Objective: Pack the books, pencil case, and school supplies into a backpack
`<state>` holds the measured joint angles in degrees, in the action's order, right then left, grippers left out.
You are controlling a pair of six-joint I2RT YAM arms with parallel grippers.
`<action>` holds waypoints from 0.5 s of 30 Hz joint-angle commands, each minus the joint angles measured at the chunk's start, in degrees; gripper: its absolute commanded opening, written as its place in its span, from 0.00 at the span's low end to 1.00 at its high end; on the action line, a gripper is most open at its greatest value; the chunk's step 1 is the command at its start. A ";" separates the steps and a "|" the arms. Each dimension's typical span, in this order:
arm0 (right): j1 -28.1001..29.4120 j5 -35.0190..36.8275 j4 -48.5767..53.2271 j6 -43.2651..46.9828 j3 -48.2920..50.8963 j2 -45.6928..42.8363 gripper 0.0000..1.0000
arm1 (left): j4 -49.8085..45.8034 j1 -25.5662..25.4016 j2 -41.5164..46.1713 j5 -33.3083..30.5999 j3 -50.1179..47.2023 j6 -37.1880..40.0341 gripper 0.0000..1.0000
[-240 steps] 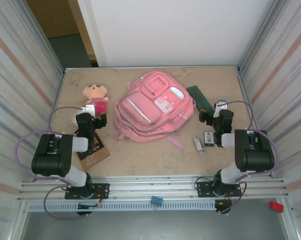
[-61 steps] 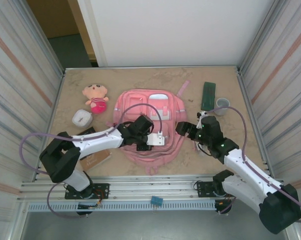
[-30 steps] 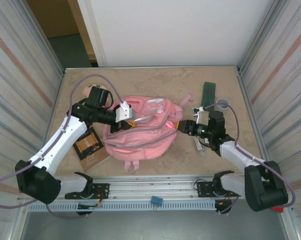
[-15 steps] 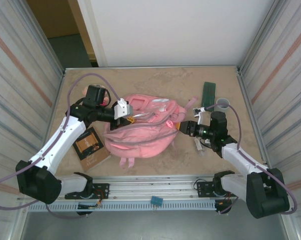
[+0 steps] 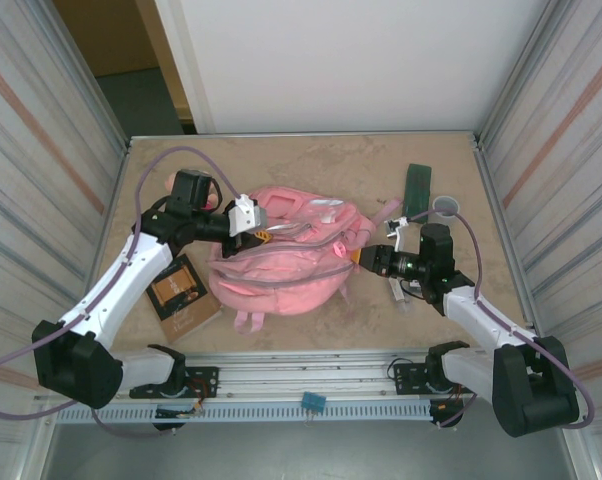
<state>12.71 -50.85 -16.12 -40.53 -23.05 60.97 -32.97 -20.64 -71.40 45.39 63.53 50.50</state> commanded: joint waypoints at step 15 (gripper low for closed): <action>1.66 -6.67 2.07 -0.04 -1.00 -2.20 0.30 | 11.70 0.74 3.94 -4.07 -1.48 -4.48 0.00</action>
<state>14.20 -56.49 -14.00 -41.41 -23.46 60.49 -27.88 -20.56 -69.91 38.96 60.99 47.22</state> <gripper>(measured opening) 0.309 0.081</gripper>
